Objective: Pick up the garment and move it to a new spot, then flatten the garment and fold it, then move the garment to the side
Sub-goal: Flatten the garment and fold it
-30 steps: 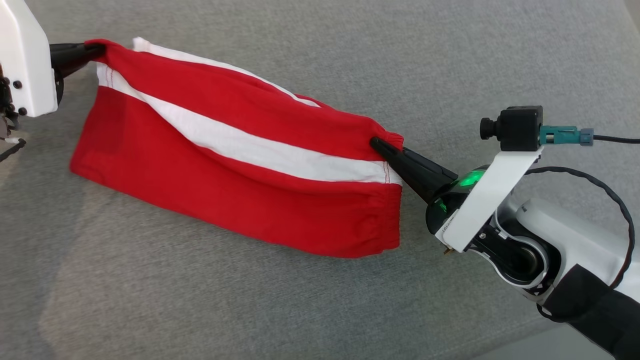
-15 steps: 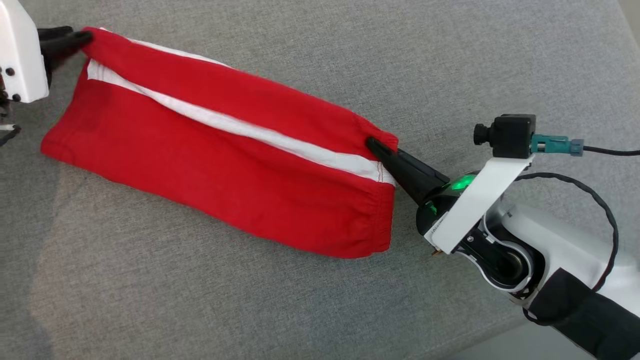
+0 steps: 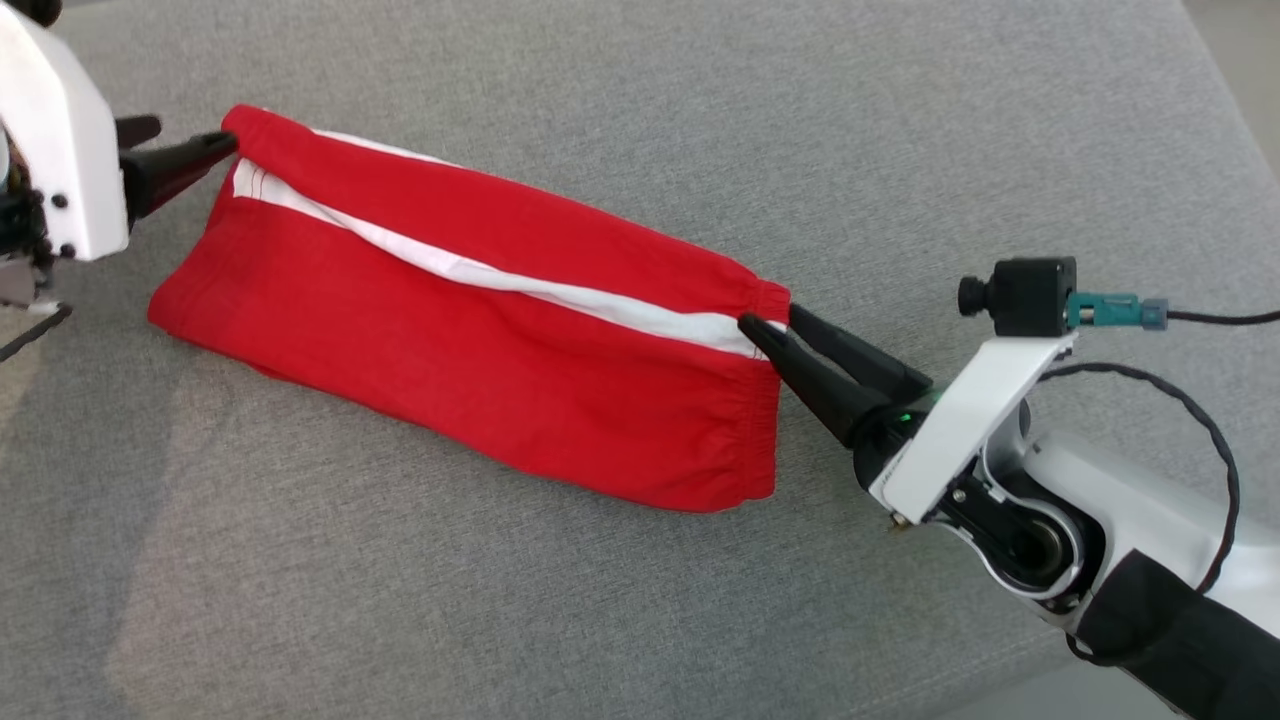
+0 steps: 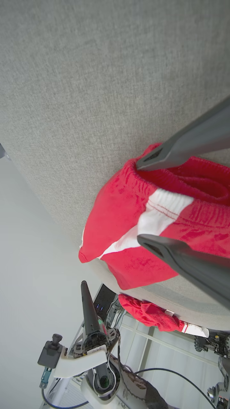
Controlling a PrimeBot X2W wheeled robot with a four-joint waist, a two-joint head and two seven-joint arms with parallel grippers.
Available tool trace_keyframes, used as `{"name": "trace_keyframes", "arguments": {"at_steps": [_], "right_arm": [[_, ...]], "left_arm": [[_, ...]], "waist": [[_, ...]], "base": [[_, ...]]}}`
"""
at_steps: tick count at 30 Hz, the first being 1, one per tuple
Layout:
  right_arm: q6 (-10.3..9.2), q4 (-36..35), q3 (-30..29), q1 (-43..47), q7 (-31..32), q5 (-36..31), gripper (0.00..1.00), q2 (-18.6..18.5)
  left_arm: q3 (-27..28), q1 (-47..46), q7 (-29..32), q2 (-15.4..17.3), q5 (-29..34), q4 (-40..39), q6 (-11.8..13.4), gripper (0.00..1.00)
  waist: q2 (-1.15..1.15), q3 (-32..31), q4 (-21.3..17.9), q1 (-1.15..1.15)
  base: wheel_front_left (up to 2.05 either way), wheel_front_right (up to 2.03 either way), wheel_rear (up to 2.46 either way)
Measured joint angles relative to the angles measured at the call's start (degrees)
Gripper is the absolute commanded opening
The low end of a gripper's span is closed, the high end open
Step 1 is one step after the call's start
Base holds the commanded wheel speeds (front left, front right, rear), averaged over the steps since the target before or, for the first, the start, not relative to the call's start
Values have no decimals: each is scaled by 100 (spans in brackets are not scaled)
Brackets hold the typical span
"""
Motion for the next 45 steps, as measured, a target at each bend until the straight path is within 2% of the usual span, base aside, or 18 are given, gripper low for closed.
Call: {"name": "trace_keyframes", "arguments": {"at_steps": [6, 16, 25, 26, 28, 29, 36, 45], "right_arm": [[0, -98, 59, 184, 73, 40, 100, -278], [0, -583, -372, 496, -459, -121, 100, -867], [0, -749, -619, 856, -568, -236, 100, -924], [0, -748, -633, 882, -576, -250, 100, -909], [0, -739, -670, 920, -584, -285, 100, -873], [0, -727, -680, 947, -584, -304, 100, -855], [0, -630, -703, 1049, -566, -324, 100, -780], [0, -463, -664, 1226, -376, -248, 100, -823]], "left_arm": [[-171, 300, 77, 199, 0, 121, 0, 100], [-288, 662, 292, 437, -201, 213, -1, 100], [-242, 686, 438, 390, -533, 10, -1, 100], [-233, 691, 455, 381, -569, -40, -1, 95], [-244, 698, 480, 388, -584, -109, -1, 20], [-264, 700, 479, 397, -567, -129, -1, 0], [-322, 837, 368, 369, -542, -93, -1, 0], [-485, 1369, 163, 187, -660, -280, -1, 0]], "waist": [[0, -178, -112, 0], [0, -84, -388, 0], [0, 7, -520, 0], [0, 4, -517, 0], [0, -11, -506, 0], [0, -23, -499, 0], [0, -219, -370, 0], [0, -874, -11, 0]], "base": [[0, 0, 0], [0, 0, 0], [0, 0, 0], [0, 0, 0], [0, 0, 0], [0, 0, 0], [0, 0, 0], [0, 0, 0]]}}
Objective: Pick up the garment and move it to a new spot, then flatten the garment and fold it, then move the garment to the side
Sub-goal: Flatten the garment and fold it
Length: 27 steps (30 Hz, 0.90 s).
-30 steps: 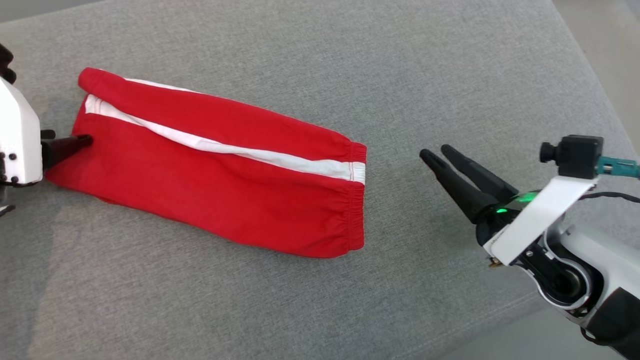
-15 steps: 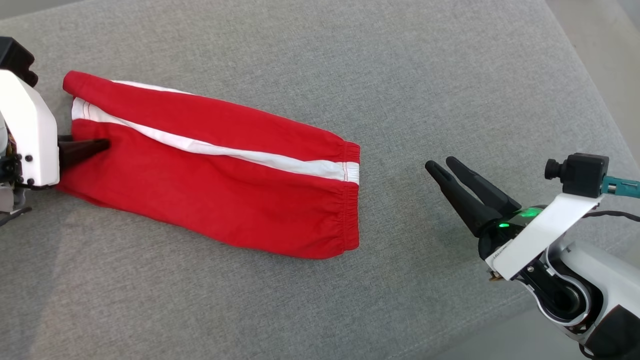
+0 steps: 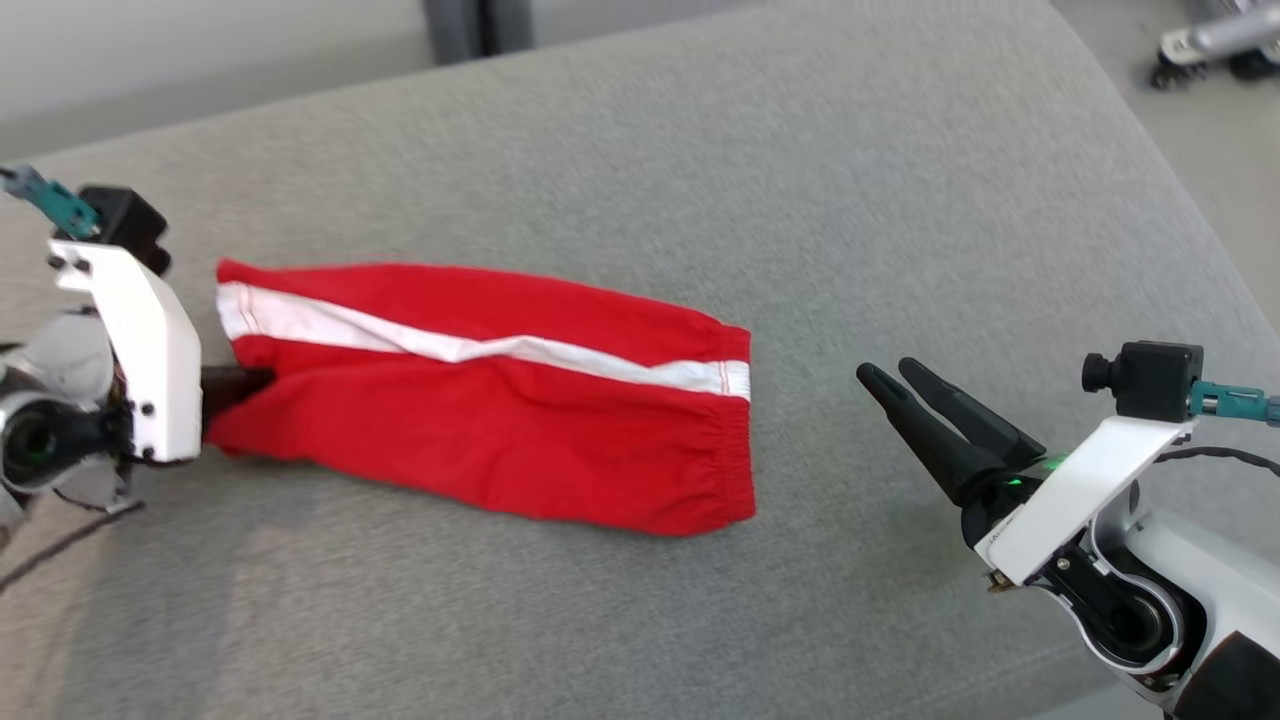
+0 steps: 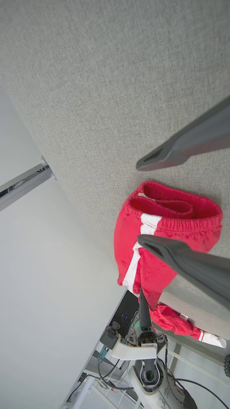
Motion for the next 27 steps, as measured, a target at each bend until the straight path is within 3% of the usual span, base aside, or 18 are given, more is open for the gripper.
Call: {"name": "trace_keyframes", "arguments": {"at_steps": [14, 22, 23, 24, 27], "right_arm": [[0, 151, -37, 367, 93, 164, 100, -160], [0, 156, -43, 511, 158, 196, 100, -261], [0, 156, -41, 534, 175, 197, 100, -267], [0, 156, -38, 555, 181, 198, 100, -274], [0, 152, -38, 578, 220, 223, 100, -292]], "left_arm": [[9, 1029, -524, 119, -421, -289, 4, 0], [-34, 1601, -738, 40, -644, -269, 123, 0], [-36, 1654, -780, 13, -656, -240, 122, 10], [-45, 1696, -823, -12, -655, -202, 122, 100], [-74, 1784, -878, -70, -648, -90, 120, 100]], "waist": [[0, -848, 715, 0], [0, -1184, 920, 0], [0, -1218, 931, 0], [0, -1251, 939, 0], [0, -1344, 957, 0]], "base": [[0, 0, 0], [0, 0, 0], [0, 0, 0], [0, 0, 0], [0, 0, 0]]}}
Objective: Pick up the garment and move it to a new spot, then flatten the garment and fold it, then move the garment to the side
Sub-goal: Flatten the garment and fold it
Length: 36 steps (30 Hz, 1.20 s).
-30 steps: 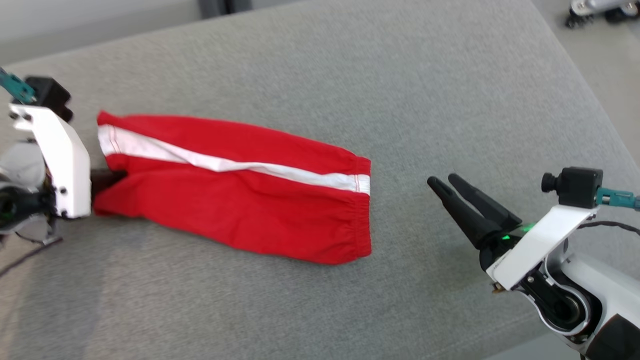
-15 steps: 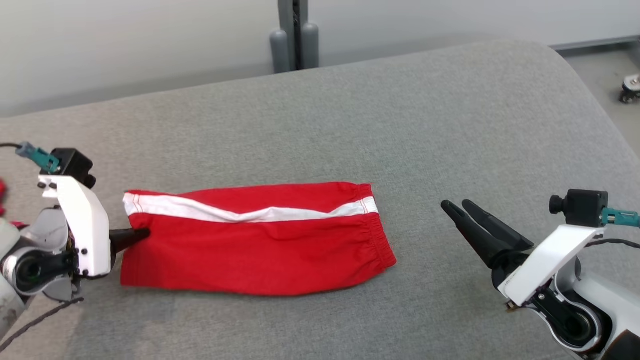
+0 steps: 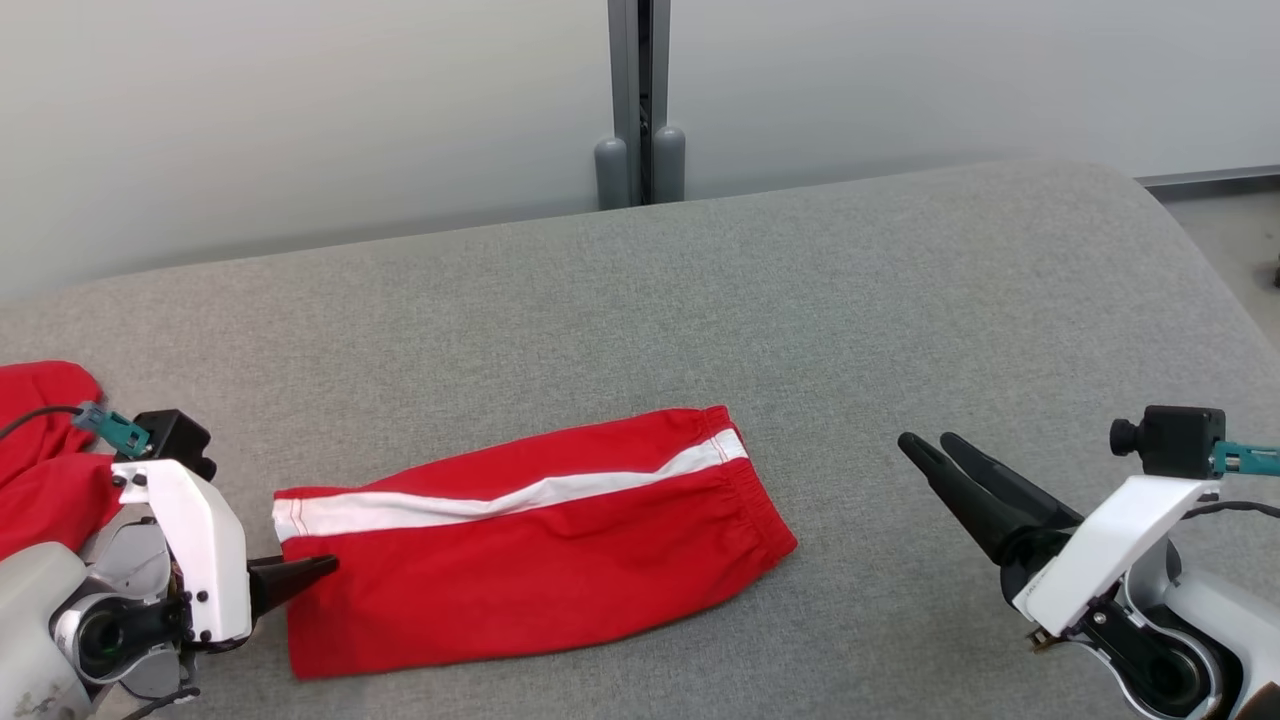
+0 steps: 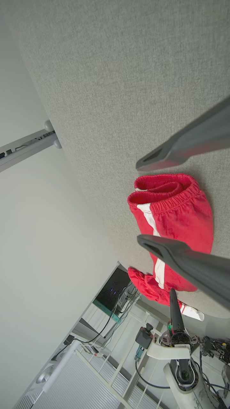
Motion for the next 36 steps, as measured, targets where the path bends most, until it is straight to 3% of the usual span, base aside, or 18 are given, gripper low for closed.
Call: {"name": "trace_keyframes", "arguments": {"at_steps": [6, 12, 15, 20, 24, 27, 30, 33, 36], "right_arm": [[0, -10, -70, 114, -152, -104, 100, -68], [1, 307, -538, 138, -435, -738, 100, 62], [-3, 734, -1307, 122, -481, -1570, 100, 291], [-1, 846, -2685, 619, -486, -3121, 100, 1085], [0, 575, -3664, 1136, -487, -4146, 100, 1680], [0, 383, -4220, 1521, -486, -4797, 100, 2074], [0, 244, -4635, 1835, -487, -5548, 100, 2382], [0, 167, -4799, 2097, -487, -5896, 100, 2755], [0, 288, -4823, 2246, -487, -6161, 100, 2881]], "left_arm": [[69, -31, -519, -47, 301, 111, -30, 100], [385, -152, -1638, 73, 662, -73, 85, 100], [625, -127, -2464, 254, 887, -330, 377, 100], [894, 226, -3888, 526, 1359, -967, 1039, 100], [1195, 744, -4348, 542, 1718, -1485, 1638, 100], [1979, 1221, -4363, 278, 2284, -1867, 2031, 100], [2994, 1941, -4380, -204, 3027, -2270, 2253, 100], [3916, 2841, -4378, -798, 3756, -2526, 2321, 100], [4601, 3483, -4378, -1324, 4406, -2676, 2152, 100]], "waist": [[0, -141, 79, 0], [0, -239, 181, 0], [0, -270, 229, 0], [0, -319, 366, 0], [0, -319, 505, 0], [0, -299, 600, 0], [0, -297, 689, 0], [0, -310, 717, 0], [0, -329, 723, 0]], "base": [[0, 0, 0], [0, 0, 0], [0, 0, 0], [0, 0, 0], [0, 0, 0], [0, 0, 0], [0, 0, 0], [0, 0, 0], [0, 0, 0]]}}
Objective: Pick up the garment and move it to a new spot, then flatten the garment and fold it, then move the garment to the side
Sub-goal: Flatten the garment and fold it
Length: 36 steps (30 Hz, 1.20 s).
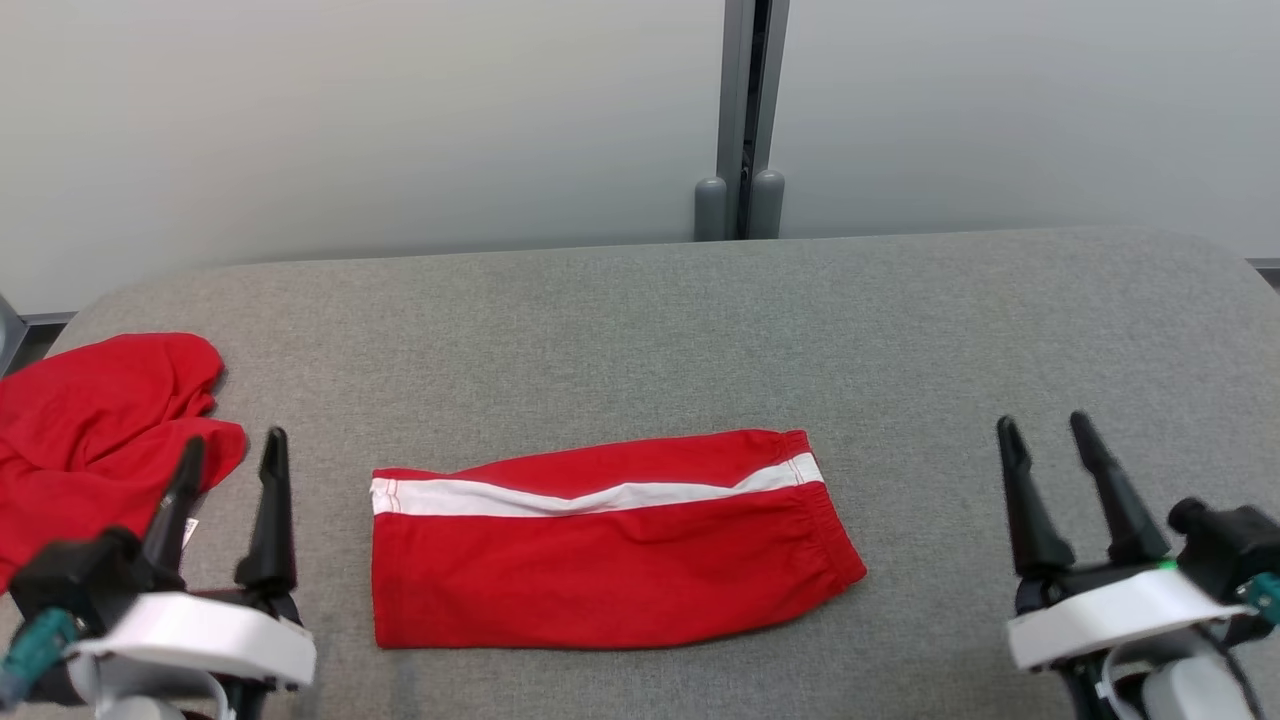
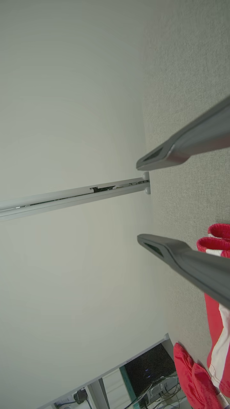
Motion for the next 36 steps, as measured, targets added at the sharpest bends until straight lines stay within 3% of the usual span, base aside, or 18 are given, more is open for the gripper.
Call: {"name": "trace_keyframes", "arguments": {"at_steps": [8, 14, 26, 36], "right_arm": [[1, 893, 503, -80, 0, 90, 100, 41], [1, 1579, 934, -517, 1, 181, 100, 41], [1, 3288, 1243, -1257, 129, 309, 100, 144], [1, 4200, 1251, -1500, 103, 748, 100, 167]], "left_arm": [[912, 734, -1, -1159, 1237, -46, -682, 100], [1174, 833, -1, -1637, 1633, 252, -1216, 100], [1380, 814, -1, -2202, 2020, 662, -1864, 100], [1572, 721, -1, -2372, 2209, 794, -2086, 100]], "waist": [[0, -17, 121, 0], [0, -28, 407, 0], [0, -1, 995, 0], [0, 142, 1269, 0]], "base": [[0, 0, 0], [0, 0, 0], [0, 0, 0], [0, 0, 0]]}}
